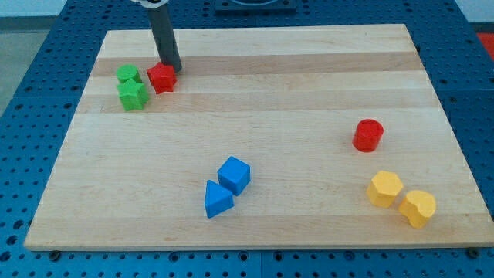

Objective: Move the red circle to the center

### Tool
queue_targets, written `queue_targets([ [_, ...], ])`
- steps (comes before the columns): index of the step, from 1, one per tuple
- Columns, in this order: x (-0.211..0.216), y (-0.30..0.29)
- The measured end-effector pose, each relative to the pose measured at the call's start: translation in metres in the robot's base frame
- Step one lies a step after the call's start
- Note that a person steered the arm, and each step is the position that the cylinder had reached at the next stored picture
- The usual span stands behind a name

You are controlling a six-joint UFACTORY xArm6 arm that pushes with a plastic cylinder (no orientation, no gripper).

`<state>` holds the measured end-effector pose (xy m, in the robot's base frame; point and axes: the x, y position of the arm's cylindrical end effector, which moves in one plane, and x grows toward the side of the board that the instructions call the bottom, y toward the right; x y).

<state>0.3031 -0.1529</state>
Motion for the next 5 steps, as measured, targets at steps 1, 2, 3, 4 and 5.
queue_targets([
  [1, 0.001, 0.031],
  [2, 0.024, 0.119],
  [3, 0.040, 0.166],
  [4, 0.040, 0.166],
  [5, 0.043, 0.192],
])
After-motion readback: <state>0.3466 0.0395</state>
